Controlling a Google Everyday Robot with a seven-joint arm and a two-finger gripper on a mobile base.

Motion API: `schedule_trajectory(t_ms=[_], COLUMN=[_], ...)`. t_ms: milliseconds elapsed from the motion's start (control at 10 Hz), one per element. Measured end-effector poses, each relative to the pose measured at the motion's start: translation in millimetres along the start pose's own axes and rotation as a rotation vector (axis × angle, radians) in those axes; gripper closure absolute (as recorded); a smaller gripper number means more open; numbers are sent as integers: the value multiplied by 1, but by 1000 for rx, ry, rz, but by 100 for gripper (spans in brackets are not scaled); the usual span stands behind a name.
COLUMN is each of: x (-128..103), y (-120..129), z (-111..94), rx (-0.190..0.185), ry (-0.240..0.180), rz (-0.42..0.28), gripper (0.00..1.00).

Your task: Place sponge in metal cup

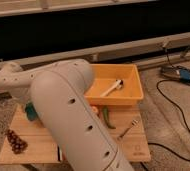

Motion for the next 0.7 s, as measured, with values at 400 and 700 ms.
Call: schedule_trajectory(t_ms=[400,700], x=[-55,-74], y=[-43,-60], z=[-33,-42], rx=[-51,-68], ry=[-44,-70], rz=[43,75], gripper=[100,100])
